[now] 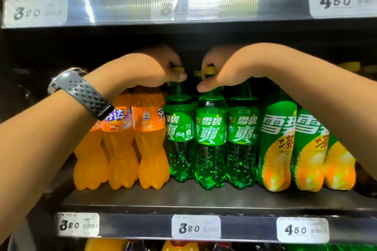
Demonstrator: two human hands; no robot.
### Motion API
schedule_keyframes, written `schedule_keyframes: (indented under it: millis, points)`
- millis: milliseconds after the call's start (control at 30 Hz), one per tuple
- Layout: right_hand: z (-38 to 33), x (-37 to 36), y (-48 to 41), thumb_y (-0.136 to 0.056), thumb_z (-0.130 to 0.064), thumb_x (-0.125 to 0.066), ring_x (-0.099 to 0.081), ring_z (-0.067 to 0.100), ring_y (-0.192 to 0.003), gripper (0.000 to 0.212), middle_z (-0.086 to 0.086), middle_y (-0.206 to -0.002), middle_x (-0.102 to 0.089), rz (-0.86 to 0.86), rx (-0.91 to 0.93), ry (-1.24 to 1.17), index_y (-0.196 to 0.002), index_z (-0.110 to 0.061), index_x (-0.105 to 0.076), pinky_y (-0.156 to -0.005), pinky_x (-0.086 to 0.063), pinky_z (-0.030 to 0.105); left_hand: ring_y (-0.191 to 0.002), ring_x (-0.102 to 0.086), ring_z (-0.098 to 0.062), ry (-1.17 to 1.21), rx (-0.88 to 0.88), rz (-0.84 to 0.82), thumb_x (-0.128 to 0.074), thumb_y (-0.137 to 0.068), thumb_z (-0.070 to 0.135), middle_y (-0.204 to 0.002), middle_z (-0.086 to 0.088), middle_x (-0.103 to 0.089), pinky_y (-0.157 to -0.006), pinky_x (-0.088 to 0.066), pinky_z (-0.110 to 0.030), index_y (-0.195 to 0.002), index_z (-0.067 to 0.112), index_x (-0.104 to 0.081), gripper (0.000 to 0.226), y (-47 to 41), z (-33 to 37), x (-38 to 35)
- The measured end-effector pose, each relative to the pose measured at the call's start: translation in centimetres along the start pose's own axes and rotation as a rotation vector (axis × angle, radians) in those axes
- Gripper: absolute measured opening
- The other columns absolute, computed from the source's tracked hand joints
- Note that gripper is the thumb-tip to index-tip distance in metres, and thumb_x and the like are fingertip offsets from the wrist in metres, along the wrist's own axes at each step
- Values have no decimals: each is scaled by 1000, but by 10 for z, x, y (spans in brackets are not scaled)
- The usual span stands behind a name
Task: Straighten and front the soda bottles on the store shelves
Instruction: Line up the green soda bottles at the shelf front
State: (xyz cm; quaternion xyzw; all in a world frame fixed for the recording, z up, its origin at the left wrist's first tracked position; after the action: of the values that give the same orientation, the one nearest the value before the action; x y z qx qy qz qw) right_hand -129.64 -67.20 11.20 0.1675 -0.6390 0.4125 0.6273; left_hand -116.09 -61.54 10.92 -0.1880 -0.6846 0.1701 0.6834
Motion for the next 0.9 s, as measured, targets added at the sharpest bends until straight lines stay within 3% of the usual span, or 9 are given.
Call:
schedule_keyframes:
  millis: [167,267,367,500,700,800,900]
  points:
    - [2,-3,-3,-77,-60,-64,-61,16,-73,39,-2,-83,-68,0,3,2,-90,-24,-62,-58,-41,27,-75,-60,-24,-68,30,1,-52,-91,52,-82,-6,-66,-72,-49,-38,-87,14,-65,40,-2,3,-2]
    - [3,-4,-4,-77,-62,-63,-60,16,-74,39,-4,-83,-67,-6,-5,11,-90,-26,-60,-61,-43,28,-76,-58,-23,-124,26,9,-51,-91,52,-84,-5,-62,-75,-50,-38,-93,16,-61,38,-4,5,-4]
    - [4,-5,-3,-76,-64,-62,-60,15,-76,38,-5,-83,-68,-22,-16,4,-90,-29,-58,-66,-46,29,-79,-61,-23,-7,2,-17,-54,-90,51,-83,-2,-65,-80,-51,-42,-97,18,-60,34,-1,2,-2]
    - [4,-5,-3,-76,-64,-62,-60,16,-79,38,-6,-86,-66,-29,-15,-1,-91,-30,-58,-71,-48,31,-73,-63,-19,115,-7,-21,-57,-86,55,-74,0,-69,-71,-49,-34,-87,19,-63,37,1,-1,-1]
    - [-4,-1,-2,-76,-60,-65,-58,16,-88,51,-9,-100,-59,22,27,-6,-114,-28,-56,-80,-49,34,-70,-62,-20,38,4,-32,-51,-84,64,-73,0,-69,-66,-47,-33,-83,16,-66,50,1,-2,-1]
    - [-20,1,-7,-71,-60,-70,-62,15,-91,58,-10,-101,-65,27,110,-72,-117,-27,-57,-86,-51,37,-77,-62,-20,-19,-1,-80,-55,-81,64,-85,0,-67,-74,-49,-37,-95,19,-66,49,4,-2,4]
    - [-29,-3,-15,-65,-69,-69,-63,14,-74,54,-8,-83,-67,-7,96,-22,-95,-25,-63,-67,-51,31,-83,-63,-17,-84,77,-164,-66,-63,72,-91,7,-69,-77,-53,-37,-112,35,-61,61,17,-17,11]
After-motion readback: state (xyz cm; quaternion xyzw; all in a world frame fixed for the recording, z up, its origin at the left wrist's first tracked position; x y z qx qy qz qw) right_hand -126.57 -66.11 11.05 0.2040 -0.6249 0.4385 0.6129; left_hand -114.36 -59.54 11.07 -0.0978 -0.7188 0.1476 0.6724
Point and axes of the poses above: each hand's wrist, its own y-axis away from the middle knuckle, its own x-axis out of the back of the hand, z = x × y, the point moved 5 cm from there along -y, towards the middle knuckle
